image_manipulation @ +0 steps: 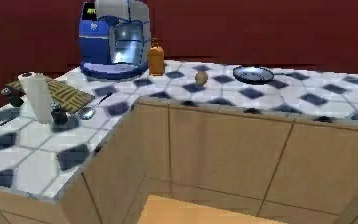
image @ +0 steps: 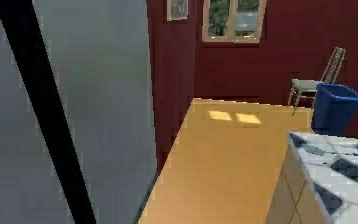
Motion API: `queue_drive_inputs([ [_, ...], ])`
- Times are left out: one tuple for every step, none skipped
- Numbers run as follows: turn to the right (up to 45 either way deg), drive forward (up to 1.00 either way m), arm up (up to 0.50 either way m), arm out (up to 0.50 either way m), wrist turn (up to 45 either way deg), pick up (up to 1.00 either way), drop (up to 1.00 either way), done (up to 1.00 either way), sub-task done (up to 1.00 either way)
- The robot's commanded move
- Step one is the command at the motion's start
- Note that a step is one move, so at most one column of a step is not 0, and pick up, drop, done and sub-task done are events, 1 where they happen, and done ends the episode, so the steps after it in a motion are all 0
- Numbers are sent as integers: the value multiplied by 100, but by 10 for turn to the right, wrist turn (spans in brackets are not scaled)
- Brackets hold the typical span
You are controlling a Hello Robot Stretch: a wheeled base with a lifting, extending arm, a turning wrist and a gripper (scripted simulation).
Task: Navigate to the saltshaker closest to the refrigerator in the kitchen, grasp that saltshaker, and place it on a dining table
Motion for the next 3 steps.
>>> queue_drive_inputs([
  [-360, 0, 0, 0, 0, 0, 0, 0, 0],
  [-30, 0, 0, 0, 0, 0, 0, 0, 0],
  [450, 0, 0, 0, 0, 0, 0, 0, 0],
])
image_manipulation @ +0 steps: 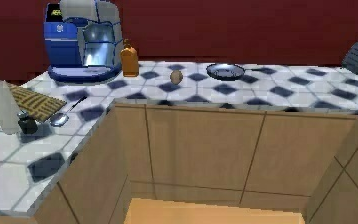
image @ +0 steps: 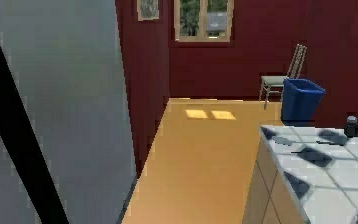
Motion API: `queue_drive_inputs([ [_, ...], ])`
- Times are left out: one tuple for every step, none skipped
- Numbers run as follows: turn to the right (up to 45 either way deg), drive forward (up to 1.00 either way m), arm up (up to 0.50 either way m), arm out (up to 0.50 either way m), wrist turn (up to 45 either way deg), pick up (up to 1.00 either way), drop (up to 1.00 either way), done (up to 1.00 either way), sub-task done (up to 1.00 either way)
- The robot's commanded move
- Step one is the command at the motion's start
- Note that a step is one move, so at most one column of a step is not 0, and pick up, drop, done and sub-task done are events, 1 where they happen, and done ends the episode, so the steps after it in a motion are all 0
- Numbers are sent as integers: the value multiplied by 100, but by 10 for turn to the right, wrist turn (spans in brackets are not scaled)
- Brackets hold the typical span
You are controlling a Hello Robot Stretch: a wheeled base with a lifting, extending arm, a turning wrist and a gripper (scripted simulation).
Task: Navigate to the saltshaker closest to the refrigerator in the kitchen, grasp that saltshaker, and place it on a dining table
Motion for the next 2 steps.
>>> queue_drive_inputs([
  [60, 0, 0, 0, 0, 0, 0, 0, 0],
  [0, 100, 0, 0, 0, 0, 0, 0, 0],
])
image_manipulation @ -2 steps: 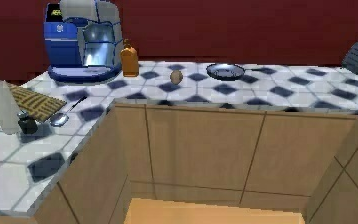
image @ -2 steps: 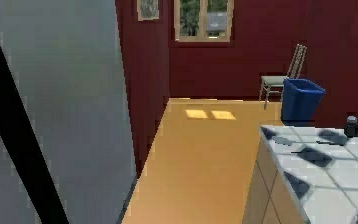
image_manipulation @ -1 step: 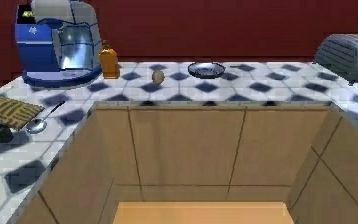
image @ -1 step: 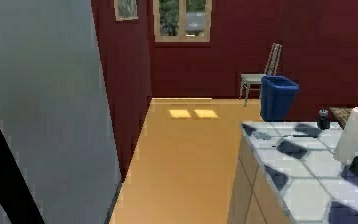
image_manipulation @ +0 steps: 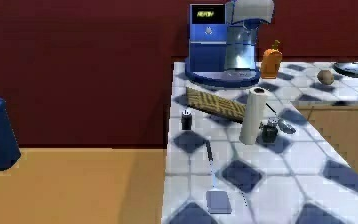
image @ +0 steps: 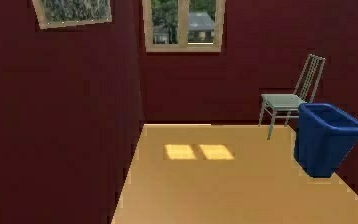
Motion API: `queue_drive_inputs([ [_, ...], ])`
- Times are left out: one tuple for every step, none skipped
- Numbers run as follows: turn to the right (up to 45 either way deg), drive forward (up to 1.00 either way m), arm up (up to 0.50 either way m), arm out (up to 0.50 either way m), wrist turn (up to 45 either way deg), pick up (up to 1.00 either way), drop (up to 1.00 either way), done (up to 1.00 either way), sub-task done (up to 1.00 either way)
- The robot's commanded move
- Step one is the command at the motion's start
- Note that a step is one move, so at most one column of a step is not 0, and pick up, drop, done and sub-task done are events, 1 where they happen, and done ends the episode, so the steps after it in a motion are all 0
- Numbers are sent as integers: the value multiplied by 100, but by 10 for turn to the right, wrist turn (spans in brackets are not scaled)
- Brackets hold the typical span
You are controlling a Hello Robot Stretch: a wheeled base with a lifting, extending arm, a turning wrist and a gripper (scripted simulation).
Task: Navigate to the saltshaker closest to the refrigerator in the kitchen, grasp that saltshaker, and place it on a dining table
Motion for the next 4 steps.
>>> queue_drive_inputs([
  [180, 0, 0, 0, 0, 0, 0, 0, 0],
  [30, 0, 0, 0, 0, 0, 0, 0, 0],
  [-450, 0, 0, 0, 0, 0, 0, 0, 0],
  [-180, 0, 0, 0, 0, 0, 0, 0, 0],
])
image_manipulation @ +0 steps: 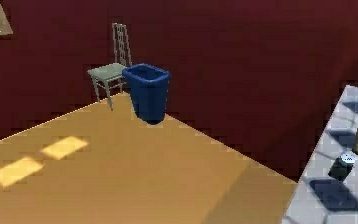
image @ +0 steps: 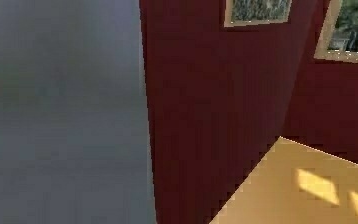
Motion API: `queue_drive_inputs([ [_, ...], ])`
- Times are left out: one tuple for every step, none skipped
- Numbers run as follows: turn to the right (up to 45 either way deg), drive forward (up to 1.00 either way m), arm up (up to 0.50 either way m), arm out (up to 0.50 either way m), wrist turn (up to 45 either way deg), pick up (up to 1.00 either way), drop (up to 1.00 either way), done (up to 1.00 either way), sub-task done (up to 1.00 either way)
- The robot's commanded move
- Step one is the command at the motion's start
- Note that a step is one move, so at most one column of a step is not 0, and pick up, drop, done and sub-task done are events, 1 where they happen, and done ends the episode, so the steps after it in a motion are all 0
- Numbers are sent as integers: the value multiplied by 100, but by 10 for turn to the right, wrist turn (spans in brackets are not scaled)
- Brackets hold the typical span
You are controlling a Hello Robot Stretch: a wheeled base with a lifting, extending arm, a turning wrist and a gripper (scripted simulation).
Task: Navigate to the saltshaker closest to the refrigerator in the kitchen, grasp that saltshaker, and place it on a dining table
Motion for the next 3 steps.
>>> queue_drive_inputs([
  [0, 20, 0, 0, 0, 0, 0, 0, 0],
  [450, 0, 0, 0, 0, 0, 0, 0, 0],
  [450, 0, 0, 0, 0, 0, 0, 0, 0],
])
